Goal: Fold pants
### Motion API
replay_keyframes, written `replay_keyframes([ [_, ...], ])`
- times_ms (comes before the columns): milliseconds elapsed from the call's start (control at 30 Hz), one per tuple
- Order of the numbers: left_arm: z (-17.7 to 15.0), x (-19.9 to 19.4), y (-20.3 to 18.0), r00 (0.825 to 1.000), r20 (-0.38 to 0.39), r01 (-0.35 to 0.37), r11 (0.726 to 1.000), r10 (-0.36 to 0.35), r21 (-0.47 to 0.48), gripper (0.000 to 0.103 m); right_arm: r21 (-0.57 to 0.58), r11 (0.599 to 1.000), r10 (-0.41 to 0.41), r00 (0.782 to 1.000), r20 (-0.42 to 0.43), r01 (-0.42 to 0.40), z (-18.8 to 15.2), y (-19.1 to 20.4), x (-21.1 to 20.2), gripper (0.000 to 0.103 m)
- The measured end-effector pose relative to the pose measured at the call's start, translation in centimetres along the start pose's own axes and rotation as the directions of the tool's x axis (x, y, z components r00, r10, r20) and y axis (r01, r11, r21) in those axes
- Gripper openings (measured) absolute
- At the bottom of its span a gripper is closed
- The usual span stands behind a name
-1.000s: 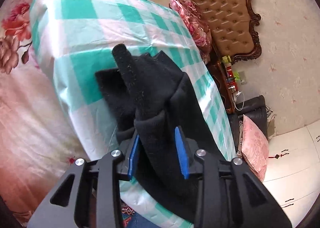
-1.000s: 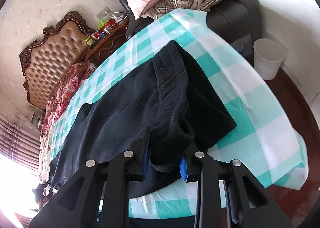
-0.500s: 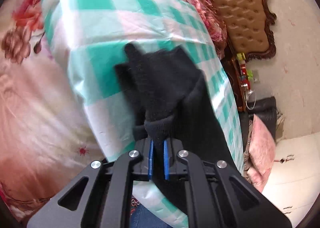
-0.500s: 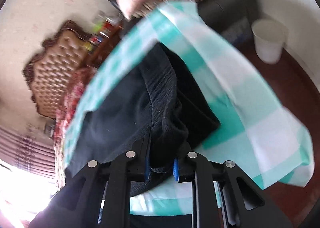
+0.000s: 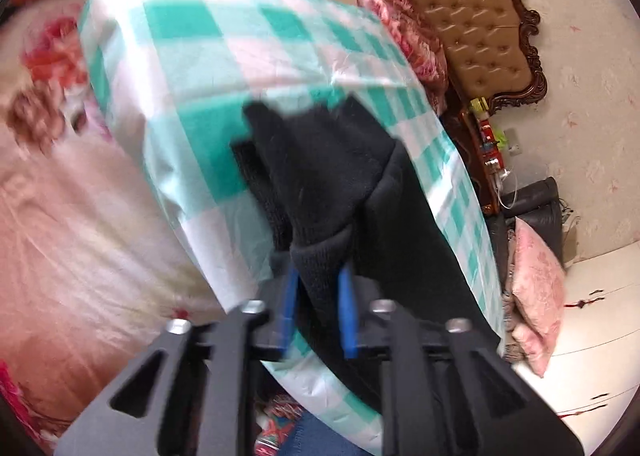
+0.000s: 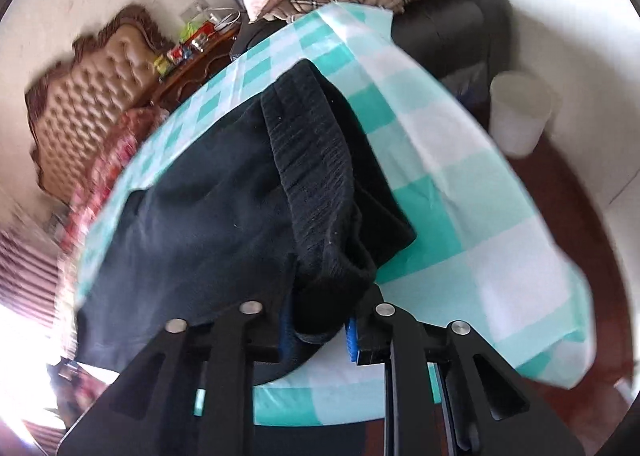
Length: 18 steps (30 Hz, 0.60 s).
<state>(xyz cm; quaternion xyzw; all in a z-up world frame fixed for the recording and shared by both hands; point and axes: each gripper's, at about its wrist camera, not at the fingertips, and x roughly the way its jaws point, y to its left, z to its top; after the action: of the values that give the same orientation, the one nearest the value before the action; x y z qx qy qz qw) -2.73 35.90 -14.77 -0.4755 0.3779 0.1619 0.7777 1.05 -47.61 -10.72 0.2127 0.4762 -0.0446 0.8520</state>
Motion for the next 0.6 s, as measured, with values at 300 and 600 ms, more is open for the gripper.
replay_keyframes([
  [300, 0.2, -4.3, -3.5, 0.944, 0.309, -0.175, 0.97, 0.117, 0.168, 0.069, -0.044, 0.957, -0.279, 0.952, 0.126, 0.286, 0.4, 0.0, -2.4, 0.076],
  [600, -2.0, 4.1, -9.5, 0.927, 0.302, -0.364, 0.729, 0.222, 0.58, 0.069, -0.012, 0.932, -0.341, 0.891, 0.3, 0.361, 1.3, 0.0, -6.4, 0.086],
])
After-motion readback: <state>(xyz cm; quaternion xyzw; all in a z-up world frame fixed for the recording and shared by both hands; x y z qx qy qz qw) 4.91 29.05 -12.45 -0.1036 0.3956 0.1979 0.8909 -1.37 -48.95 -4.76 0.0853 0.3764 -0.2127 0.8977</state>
